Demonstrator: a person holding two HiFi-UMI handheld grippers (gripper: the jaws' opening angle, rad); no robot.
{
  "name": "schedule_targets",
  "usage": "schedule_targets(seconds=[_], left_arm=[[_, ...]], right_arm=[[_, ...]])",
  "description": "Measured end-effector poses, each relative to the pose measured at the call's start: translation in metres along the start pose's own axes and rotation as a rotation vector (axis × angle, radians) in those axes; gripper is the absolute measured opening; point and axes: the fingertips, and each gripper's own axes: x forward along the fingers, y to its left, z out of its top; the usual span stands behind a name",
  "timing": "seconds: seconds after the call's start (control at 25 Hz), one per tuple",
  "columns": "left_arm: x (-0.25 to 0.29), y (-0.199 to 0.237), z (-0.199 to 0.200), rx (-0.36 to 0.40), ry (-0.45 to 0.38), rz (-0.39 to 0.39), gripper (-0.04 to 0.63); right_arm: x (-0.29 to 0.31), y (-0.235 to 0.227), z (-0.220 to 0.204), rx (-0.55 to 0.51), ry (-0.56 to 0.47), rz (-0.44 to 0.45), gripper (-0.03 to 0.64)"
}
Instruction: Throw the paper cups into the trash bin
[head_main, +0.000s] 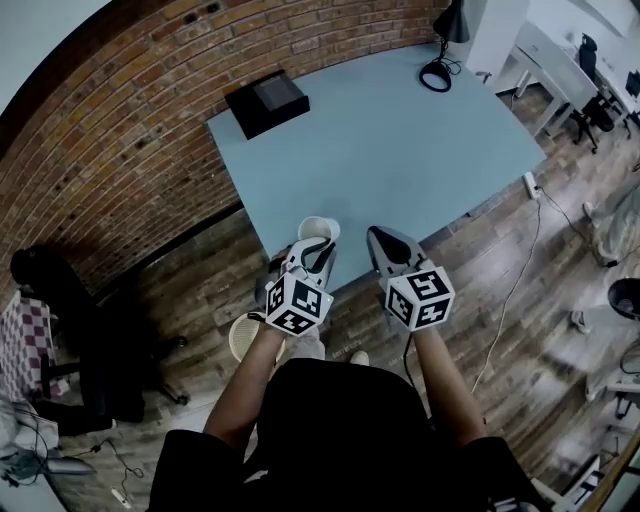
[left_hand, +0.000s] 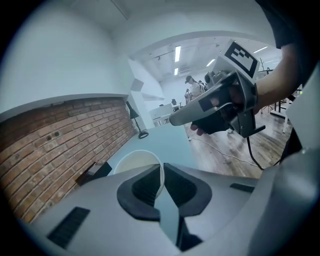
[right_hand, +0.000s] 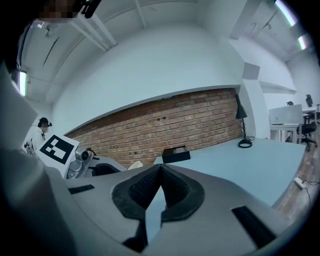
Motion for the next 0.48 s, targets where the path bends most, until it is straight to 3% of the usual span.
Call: schedule_targets(seconds=[0.28,0.48], left_arm=[[-0.031,-0.005,0.009,-0.056,-0.043,0.068,0.032],[-0.045,-0.018,0.009,-0.098,-0.058,0.065,0.032]], right_arm=[[-0.009,0.018,-0.005,-0.026,0.013,0.061,0.005],[-0.019,0.029,-0.013,-0.045,0.028,0.101,0.005]])
